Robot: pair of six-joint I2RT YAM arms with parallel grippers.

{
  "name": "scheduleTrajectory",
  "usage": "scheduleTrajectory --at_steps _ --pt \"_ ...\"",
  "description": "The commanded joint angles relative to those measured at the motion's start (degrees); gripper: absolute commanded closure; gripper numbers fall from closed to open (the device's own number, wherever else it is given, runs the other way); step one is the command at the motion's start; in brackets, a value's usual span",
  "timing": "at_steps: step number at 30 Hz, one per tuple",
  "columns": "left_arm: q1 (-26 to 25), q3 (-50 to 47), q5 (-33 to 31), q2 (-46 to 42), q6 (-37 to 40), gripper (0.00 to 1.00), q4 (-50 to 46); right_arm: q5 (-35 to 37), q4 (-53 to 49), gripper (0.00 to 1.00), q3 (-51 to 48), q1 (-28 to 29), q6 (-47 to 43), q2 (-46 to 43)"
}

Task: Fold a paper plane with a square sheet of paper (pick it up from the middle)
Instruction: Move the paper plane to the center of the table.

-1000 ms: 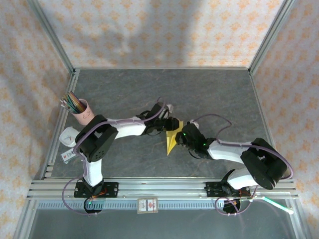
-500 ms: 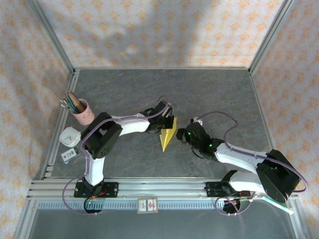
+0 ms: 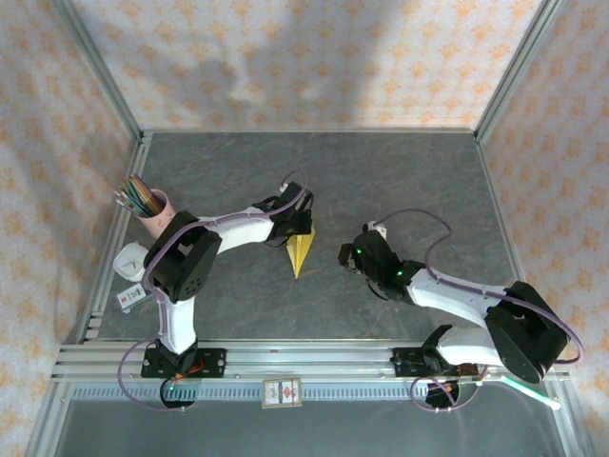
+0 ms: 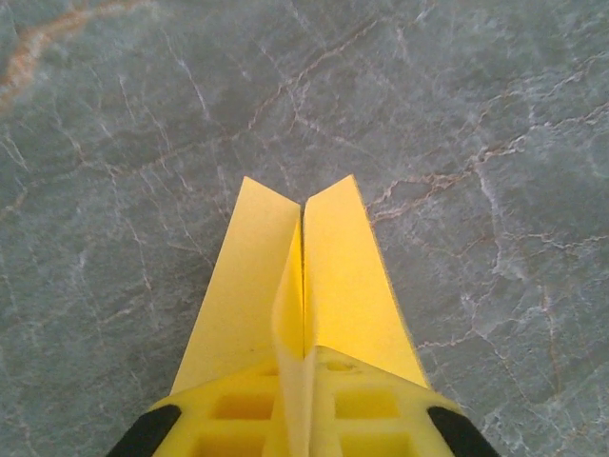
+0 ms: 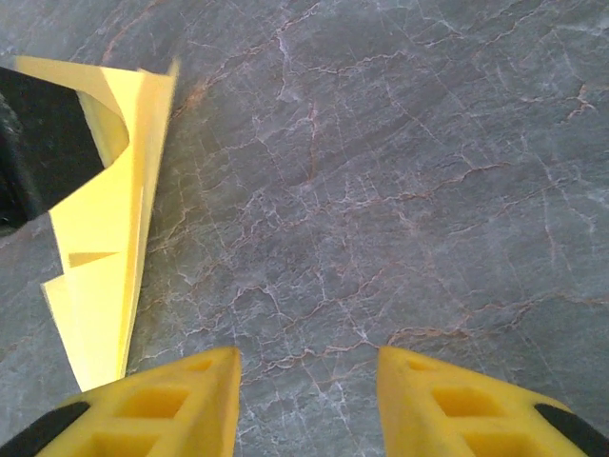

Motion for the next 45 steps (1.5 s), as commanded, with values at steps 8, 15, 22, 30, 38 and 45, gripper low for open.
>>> scheduleTrajectory --at_steps 8,15,22,30,38,45 --pt "-0.9 -3.4 0.7 -0.5 -1.4 0.76 0.4 0.7 -0.4 0.59 1.6 -0.4 -1.0 1.8" --pt "-2.1 -2.1 -2.4 1.4 -0.4 0.71 -0.8 0.3 -0.4 0.59 1.8 -0.4 -1.1 2.5" --pt "-4.0 -1.3 -9.6 3.5 0.9 0.60 -3.1 0.8 -1.0 0.59 1.9 -0.9 -1.7 1.8" --pt "-4.6 -0.2 -17.8 4.3 0.7 0.53 -4.2 0.9 -1.8 0.59 2.6 -2.0 -3.1 1.5" --pt "-4.6 0.5 -18.1 2.4 -1.4 0.52 -2.9 1.1 -2.4 0.59 3.5 -2.8 -4.1 2.1" --pt "-4.6 -0.4 -16.5 -4.6 -1.7 0.41 -1.3 4.2 -5.2 0.57 6.7 -3.2 -5.9 2.2"
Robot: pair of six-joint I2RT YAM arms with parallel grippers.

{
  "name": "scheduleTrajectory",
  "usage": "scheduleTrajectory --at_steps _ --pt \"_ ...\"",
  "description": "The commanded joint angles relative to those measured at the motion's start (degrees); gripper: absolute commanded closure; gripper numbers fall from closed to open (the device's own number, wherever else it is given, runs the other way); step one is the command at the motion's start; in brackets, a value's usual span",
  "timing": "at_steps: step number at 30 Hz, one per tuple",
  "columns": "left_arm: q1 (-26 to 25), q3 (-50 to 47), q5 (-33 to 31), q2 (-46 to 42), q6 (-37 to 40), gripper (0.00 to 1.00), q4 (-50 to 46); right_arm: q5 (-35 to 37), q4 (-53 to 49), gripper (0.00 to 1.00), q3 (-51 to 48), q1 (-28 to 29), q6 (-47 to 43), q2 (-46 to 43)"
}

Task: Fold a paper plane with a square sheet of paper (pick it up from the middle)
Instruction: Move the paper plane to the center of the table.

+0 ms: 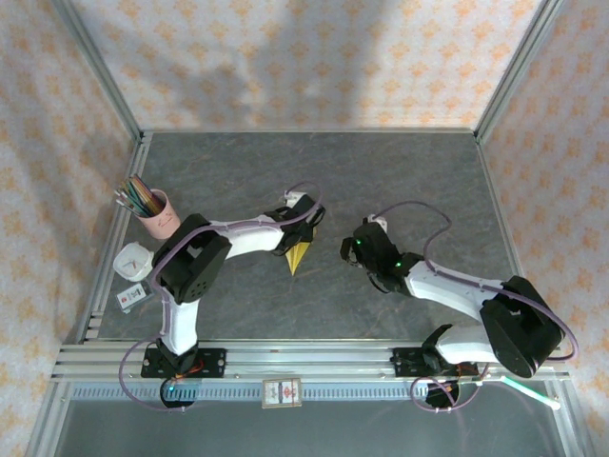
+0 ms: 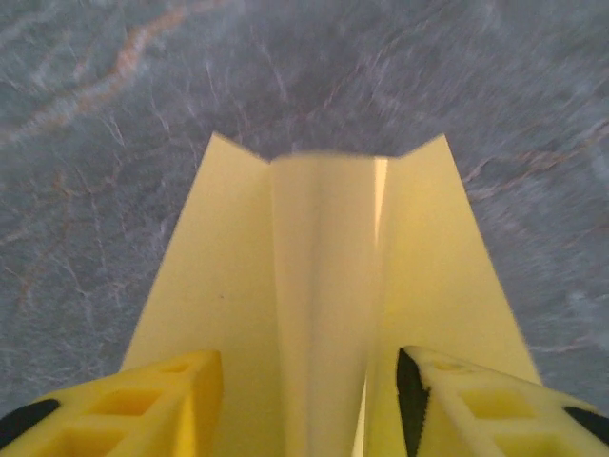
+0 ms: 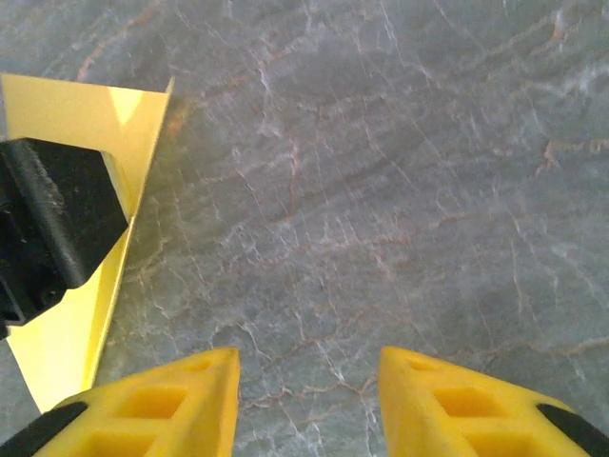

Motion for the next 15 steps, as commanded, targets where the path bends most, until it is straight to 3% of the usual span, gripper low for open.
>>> scheduleTrajectory --at_steps 1,8,15 --pt "0.2 0.3 -0.3 -5.6 -0.7 0.40 0.2 4.5 -2.8 0.56 3.2 -0.6 -2.2 -0.1" --pt "0.7 -0.4 -0.8 -12.2 1.3 0.36 0.5 16.1 -7.9 0.47 10.4 -1.2 -5.9 2.0" --pt "6.3 -10.9 -10.4 -28.0 6.3 0.22 6.8 28.6 -7.0 0.27 14.5 -7.0 -11.2 4.4"
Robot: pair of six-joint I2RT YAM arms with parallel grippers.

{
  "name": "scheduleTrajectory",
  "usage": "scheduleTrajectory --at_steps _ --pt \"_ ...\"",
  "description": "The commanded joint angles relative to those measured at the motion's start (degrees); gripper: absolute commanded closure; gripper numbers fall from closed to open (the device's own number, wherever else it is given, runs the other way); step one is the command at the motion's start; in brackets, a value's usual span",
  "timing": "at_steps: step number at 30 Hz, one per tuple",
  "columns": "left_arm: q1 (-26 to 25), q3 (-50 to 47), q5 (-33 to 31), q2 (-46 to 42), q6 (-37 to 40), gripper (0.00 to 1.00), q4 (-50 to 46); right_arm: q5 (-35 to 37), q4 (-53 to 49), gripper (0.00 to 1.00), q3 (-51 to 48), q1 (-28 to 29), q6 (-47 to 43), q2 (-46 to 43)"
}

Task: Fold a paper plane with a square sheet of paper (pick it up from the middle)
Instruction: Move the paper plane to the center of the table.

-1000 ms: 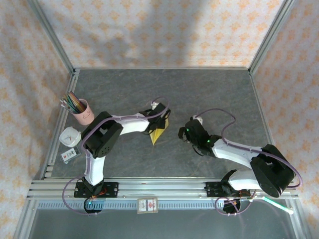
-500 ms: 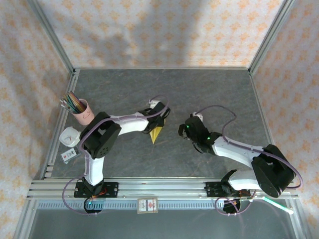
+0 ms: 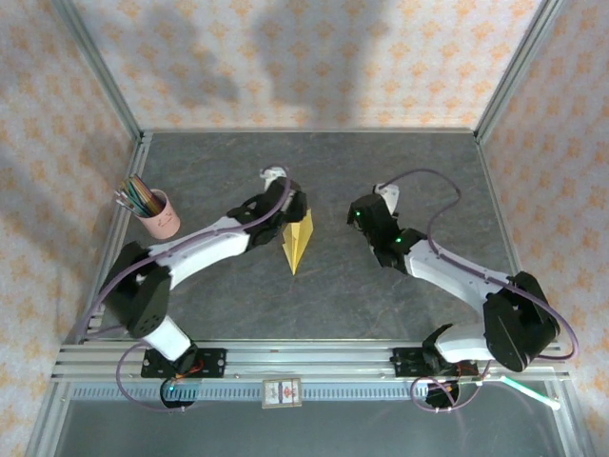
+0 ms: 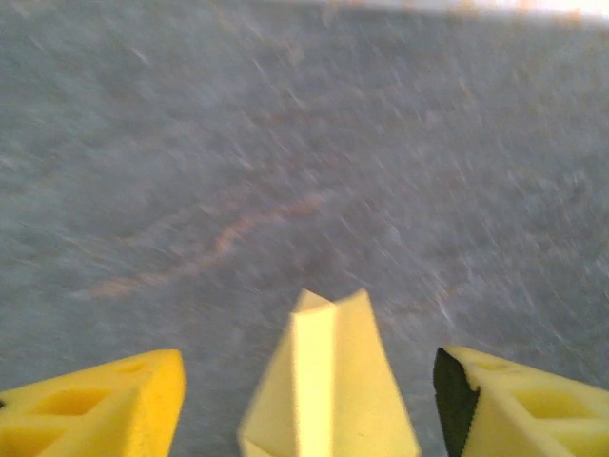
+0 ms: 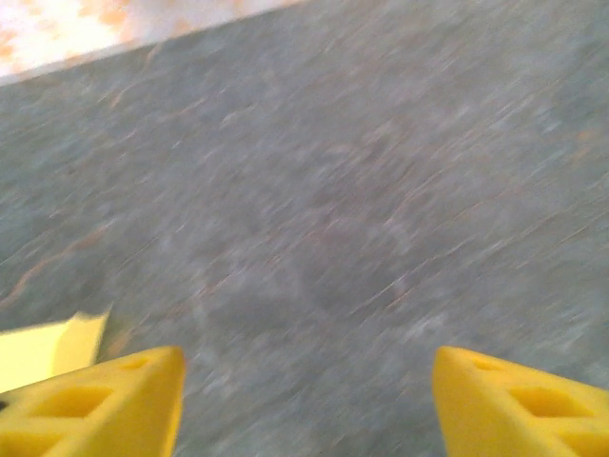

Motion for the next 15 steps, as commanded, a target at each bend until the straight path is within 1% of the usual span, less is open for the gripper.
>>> scheduleTrajectory --at_steps 1,3,5,6,8,10,11,13,15 --pt "4.0 -5.5 -9.5 -8.2 4.0 0.18 4.3 11.0 -0.8 0.24 1.3 -3.5 -4.0 2.0" --pt "6.6 -9.6 -14.4 -13.1 6.3 0.08 6.9 16.3 1.3 0.13 0.7 -5.4 -5.7 3.2" --pt "9.3 -12.9 -18.5 -16.8 8.3 0.01 9.4 20.9 3.8 0.01 -0.2 -7.4 -6.9 4.5" --pt "10.8 -14.6 -20.1 -18.4 9.3 0.01 11.1 22.9 5.1 0.00 -0.7 -8.8 -7.0 5.4" --pt "14.1 -18.2 -21.8 -20.5 11.8 0.01 15.3 24.8 7.4 0.00 -1.4 -11.6 -7.9 7.1" --pt "17.5 -21.9 -21.7 -21.4 14.5 0.01 20.4 26.2 12.2 0.00 -3.1 -14.3 -10.2 8.7" --pt "19.4 -23.8 -20.8 -21.3 16.2 0.01 23.2 25.4 15.5 0.00 -4.4 -15.8 -11.8 9.4" --pt "22.2 -27.6 -20.4 -20.2 18.8 0.01 29.1 21.3 21.8 0.00 -7.1 -18.5 -15.0 10.4" --pt "24.3 -31.7 -20.7 -18.1 21.0 0.01 36.4 15.1 29.6 0.00 -10.7 -21.0 -17.2 10.4"
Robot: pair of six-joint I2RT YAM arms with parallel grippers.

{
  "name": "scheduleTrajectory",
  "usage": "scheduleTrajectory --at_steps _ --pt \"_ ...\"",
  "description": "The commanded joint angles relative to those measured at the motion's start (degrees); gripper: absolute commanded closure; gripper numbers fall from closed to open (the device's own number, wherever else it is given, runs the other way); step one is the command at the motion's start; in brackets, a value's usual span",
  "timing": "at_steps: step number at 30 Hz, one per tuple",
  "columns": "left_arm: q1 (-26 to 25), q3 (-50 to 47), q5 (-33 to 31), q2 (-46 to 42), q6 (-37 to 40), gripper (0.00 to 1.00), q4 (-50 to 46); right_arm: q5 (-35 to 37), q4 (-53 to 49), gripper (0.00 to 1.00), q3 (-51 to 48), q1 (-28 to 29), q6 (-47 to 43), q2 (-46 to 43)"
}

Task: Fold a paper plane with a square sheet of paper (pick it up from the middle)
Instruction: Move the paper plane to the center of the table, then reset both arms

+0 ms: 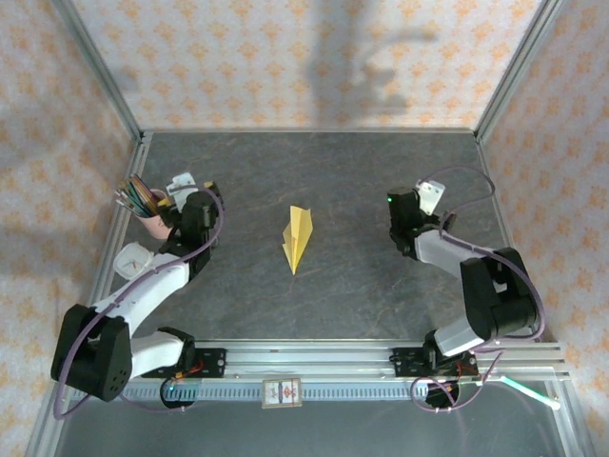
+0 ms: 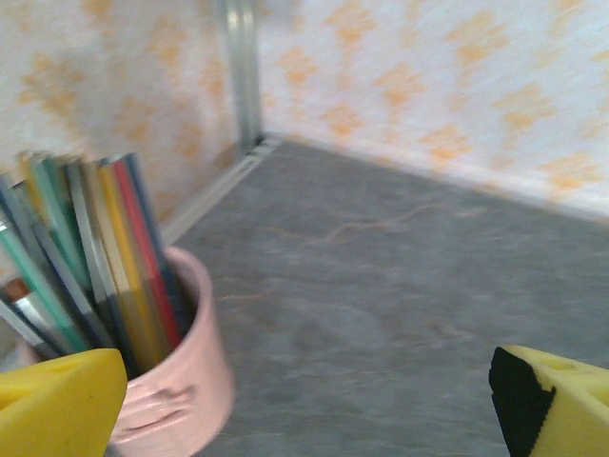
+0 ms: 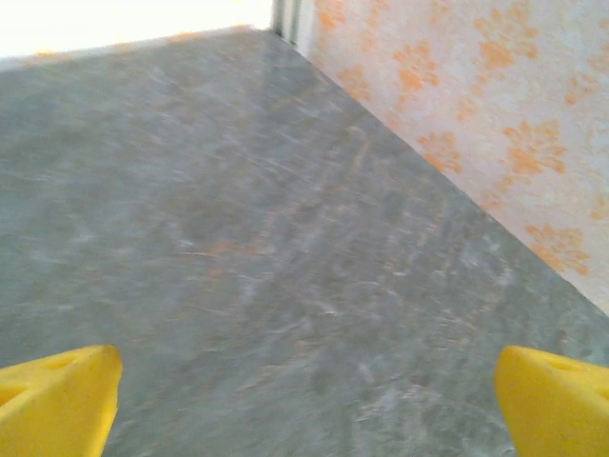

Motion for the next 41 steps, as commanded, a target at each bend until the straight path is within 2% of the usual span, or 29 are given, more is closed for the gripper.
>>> scheduleTrajectory --at_steps 1,4,6,9,10,13,14,16,17,18,19,21,23,25,26,27,29,31,33,35,41 --pt "2.9 -5.9 -1.3 3.1 7.3 0.01 15.7 -5.8 16.1 0.00 -5.4 -3.3 -5.5 0.3" --pt "5.3 -11.4 2.3 6.6 10.5 0.00 27.7 -14.4 27.3 0.00 -11.6 -6.6 -6.9 0.1" --pt "8.4 -14.6 9.1 8.9 10.1 0.01 35.1 -18.3 29.5 0.00 -12.9 -8.2 -7.8 -0.9" --pt "12.0 -17.4 20.2 12.0 9.2 0.01 43.3 -23.3 39.3 0.00 -18.2 -10.1 -9.2 -3.3" --pt "12.2 -15.8 21.0 11.8 8.4 0.00 39.4 -24.3 40.8 0.00 -19.1 -10.6 -9.0 -4.0" --pt "14.2 -13.8 25.9 13.8 7.9 0.00 38.1 -26.7 49.1 0.00 -23.2 -12.0 -9.7 -4.4" --pt "15.0 -13.9 26.9 14.0 7.1 0.00 38.7 -28.3 53.5 0.00 -25.3 -12.8 -9.3 -3.2" --pt "17.3 -17.0 31.0 16.6 5.4 0.01 48.8 -30.1 61.9 0.00 -28.3 -13.6 -8.9 0.3" --pt "17.3 -16.1 32.1 15.4 5.4 0.01 44.5 -31.4 64.5 0.00 -28.8 -13.6 -9.8 1.2" --pt "17.3 -15.6 32.7 15.1 5.4 0.01 42.7 -31.5 63.0 0.00 -28.3 -13.6 -9.7 0.7" --pt "17.3 -16.5 33.4 16.1 6.1 0.01 46.3 -31.5 59.8 0.00 -27.5 -13.6 -9.5 -0.1" --pt "16.7 -17.0 36.9 17.1 8.3 0.01 48.0 -31.5 62.5 0.00 -28.1 -13.6 -9.9 0.6" --pt "15.5 -19.8 35.4 17.8 9.2 0.01 52.2 -31.5 61.5 0.00 -28.0 -13.6 -9.8 0.5" --pt "15.7 -22.8 34.8 20.8 8.8 0.01 63.2 -31.5 60.7 0.00 -27.7 -13.5 -9.8 0.2" --pt "15.7 -21.3 34.7 18.9 8.6 0.01 56.6 -31.6 61.7 0.00 -28.0 -13.5 -9.8 0.4" --pt "15.6 -20.9 34.4 18.2 8.6 0.01 54.7 -31.6 61.5 0.00 -28.0 -13.5 -9.8 0.3" --pt "15.5 -22.4 34.2 20.3 8.9 0.01 61.4 -31.5 60.9 0.00 -27.5 -13.3 -10.1 0.4" --pt "15.4 -21.3 34.1 18.7 8.9 0.01 56.4 -31.2 60.7 0.00 -27.5 -13.1 -10.3 0.4" --pt "15.3 -22.2 34.0 19.9 9.0 0.01 60.5 -30.6 60.3 0.00 -27.2 -12.7 -10.7 0.6" --pt "15.5 -21.7 33.9 19.1 8.8 0.01 57.8 -30.4 60.2 0.00 -27.0 -12.4 -10.9 0.7" --pt "15.3 -22.1 33.9 19.7 8.9 0.01 59.6 -29.9 60.4 0.00 -27.1 -12.1 -11.1 0.6"
